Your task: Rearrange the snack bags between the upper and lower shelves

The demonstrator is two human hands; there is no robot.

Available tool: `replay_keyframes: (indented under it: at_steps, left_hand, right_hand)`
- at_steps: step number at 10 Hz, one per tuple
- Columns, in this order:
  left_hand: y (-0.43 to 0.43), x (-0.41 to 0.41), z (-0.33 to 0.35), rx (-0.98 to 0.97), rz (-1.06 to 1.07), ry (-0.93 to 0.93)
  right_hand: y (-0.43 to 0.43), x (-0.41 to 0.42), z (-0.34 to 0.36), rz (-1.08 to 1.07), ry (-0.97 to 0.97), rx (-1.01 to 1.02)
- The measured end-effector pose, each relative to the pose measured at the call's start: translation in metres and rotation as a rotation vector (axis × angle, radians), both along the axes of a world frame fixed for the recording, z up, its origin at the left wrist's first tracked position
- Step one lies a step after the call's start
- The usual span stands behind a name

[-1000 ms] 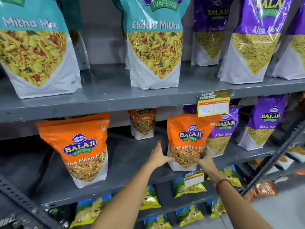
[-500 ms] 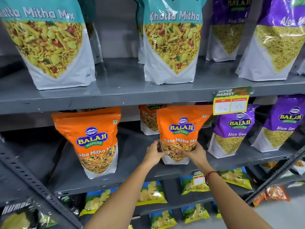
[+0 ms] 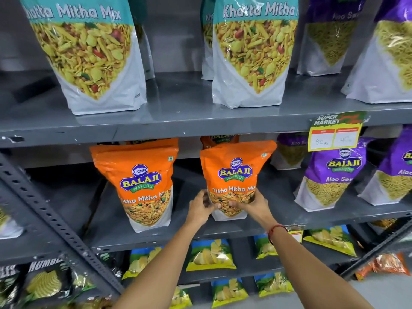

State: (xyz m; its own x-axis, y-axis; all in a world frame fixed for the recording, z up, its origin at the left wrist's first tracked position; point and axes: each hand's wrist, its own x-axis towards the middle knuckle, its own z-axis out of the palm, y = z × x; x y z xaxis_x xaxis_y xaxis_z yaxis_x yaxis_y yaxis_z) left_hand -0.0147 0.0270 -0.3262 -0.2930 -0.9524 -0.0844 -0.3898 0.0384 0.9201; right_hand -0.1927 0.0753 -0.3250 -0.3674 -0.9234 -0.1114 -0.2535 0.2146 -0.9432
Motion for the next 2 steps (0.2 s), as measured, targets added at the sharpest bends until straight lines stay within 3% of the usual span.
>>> replay_keyframes:
  at_steps: [2]
  left_hand:
    - [0.0046, 0.0000, 0.0035, 0.020, -0.020, -0.085]
  right_hand:
    - [0.0020, 0.0028, 0.0036, 0.001, 0.037, 0.015]
